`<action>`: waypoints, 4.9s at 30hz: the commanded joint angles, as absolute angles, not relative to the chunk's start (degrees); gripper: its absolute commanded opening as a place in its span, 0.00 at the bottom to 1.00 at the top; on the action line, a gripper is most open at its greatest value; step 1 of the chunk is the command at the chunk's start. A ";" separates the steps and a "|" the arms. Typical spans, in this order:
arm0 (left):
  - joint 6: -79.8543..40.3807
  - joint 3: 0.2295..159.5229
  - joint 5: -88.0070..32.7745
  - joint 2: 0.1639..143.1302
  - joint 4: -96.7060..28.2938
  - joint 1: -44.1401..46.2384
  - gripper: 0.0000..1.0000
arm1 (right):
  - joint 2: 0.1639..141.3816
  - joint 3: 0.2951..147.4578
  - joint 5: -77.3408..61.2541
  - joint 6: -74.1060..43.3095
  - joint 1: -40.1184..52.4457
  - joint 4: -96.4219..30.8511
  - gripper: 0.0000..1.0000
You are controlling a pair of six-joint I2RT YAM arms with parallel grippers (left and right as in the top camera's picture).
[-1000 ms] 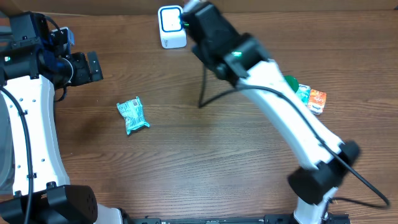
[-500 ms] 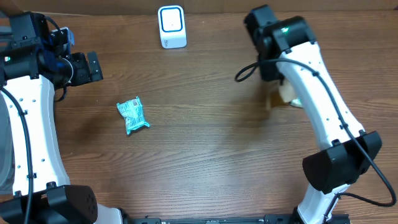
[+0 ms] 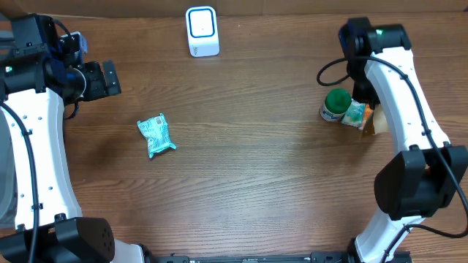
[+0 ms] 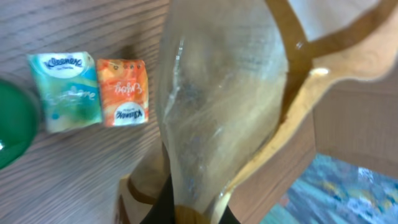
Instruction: Scan the item barcode
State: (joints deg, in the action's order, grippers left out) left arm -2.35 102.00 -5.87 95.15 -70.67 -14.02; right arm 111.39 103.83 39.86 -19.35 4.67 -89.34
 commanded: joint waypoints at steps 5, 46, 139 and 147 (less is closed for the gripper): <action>-1.26 102.04 -5.74 95.35 -70.48 -14.11 0.99 | 110.69 92.01 41.54 -8.47 3.86 -79.13 0.05; -1.23 102.04 -5.74 95.35 -70.48 -14.11 1.00 | 110.37 111.81 -21.78 -9.65 14.35 -65.32 0.63; -1.23 102.04 -5.74 95.35 -70.48 -14.11 0.99 | 127.94 108.07 -12.99 13.61 36.49 -61.89 0.04; -1.23 102.04 -5.74 95.35 -70.48 -14.11 1.00 | 127.79 111.92 -15.00 14.81 34.22 -65.63 0.10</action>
State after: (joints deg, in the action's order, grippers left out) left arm -2.35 101.97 -5.74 95.15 -70.70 -14.02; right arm 130.45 107.83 -13.56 13.21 35.18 -64.82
